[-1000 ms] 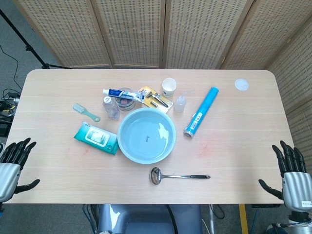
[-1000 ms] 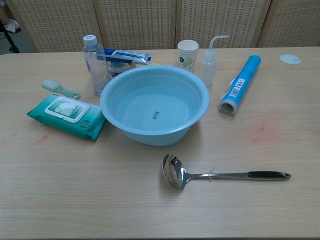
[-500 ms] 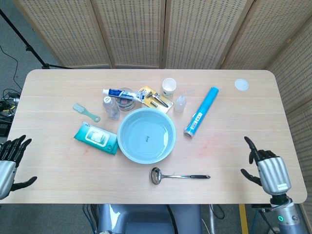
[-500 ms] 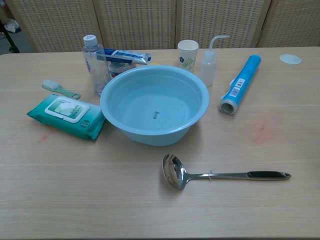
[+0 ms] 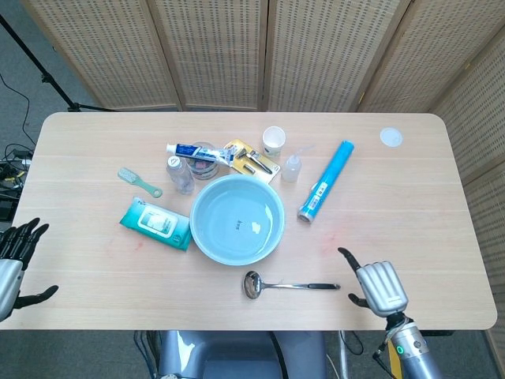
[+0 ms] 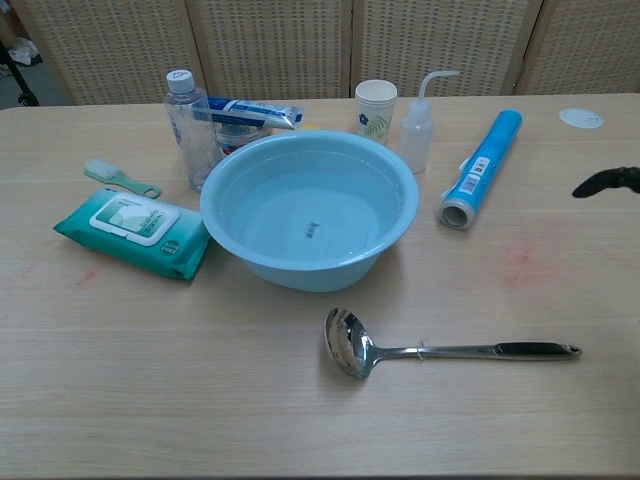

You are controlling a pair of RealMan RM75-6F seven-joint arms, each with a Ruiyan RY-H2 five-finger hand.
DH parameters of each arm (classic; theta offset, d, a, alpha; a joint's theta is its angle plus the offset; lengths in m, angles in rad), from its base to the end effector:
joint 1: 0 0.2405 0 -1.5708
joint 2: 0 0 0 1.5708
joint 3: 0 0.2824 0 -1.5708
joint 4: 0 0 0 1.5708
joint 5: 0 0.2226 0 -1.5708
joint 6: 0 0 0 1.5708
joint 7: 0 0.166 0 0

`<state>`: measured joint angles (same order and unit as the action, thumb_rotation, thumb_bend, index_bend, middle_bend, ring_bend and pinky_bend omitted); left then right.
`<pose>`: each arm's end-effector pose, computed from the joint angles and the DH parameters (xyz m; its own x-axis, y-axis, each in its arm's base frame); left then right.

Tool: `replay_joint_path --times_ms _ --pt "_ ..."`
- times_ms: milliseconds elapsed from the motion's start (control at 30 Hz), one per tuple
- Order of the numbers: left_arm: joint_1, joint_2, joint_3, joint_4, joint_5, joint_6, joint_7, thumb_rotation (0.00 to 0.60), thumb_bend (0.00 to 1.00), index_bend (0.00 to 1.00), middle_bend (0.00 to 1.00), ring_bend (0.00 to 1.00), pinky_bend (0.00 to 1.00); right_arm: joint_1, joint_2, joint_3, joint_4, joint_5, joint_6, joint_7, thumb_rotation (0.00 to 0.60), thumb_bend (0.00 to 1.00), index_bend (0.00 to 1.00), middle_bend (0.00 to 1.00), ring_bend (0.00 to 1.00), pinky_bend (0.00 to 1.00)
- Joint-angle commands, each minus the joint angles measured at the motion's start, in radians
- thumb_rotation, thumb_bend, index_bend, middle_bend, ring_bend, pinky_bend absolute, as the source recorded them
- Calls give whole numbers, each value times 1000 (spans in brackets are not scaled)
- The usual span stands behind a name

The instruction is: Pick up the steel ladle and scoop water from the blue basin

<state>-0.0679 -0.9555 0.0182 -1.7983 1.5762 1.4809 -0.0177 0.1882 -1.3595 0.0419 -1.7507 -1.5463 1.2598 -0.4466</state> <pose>-0.3096 0.1825 0.1809 0.3660 0.0828 0.9269 0.9302 -0.0626 -0.3617 -0.2504 -0.2199 0.0333 0.4924 -0.1583 0.8558 -0.8562 -0.2646 0.4437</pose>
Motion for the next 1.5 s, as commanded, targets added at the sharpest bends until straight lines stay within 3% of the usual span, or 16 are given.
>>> replay_joint_path --times_ms 33,300,500,900,1267,1500 --pt "0 2 -1 1 -2 -1 -5 600 0 0 0 0 0 41 -97 6 -30 107 -73 -166 600 0 210 997 960 1000" --pt "-5 1 -2 1 -10 -14 -3 600 0 0 0 0 0 67 -249 25 35 229 -66 -343 600 0 318 1000 973 1000" --pt "-4 2 -4 -1 -18 -13 -3 600 0 0 0 0 0 75 -326 29 80 291 -51 -387 600 8 414 1000 973 1000" --pt "-6 5 -7 -1 -26 -18 -12 600 0 0 0 0 0 92 -404 50 86 418 7 -520 600 202 436 1000 973 1000" --pt "-6 11 -9 0 -30 -18 -26 600 0 0 0 0 0 109 -447 51 114 515 38 -586 600 213 445 1000 973 1000" --pt "-6 10 -10 0 -33 -20 -23 600 0 0 0 0 0 125 -464 50 129 543 48 -593 600 325 453 1000 973 1000"
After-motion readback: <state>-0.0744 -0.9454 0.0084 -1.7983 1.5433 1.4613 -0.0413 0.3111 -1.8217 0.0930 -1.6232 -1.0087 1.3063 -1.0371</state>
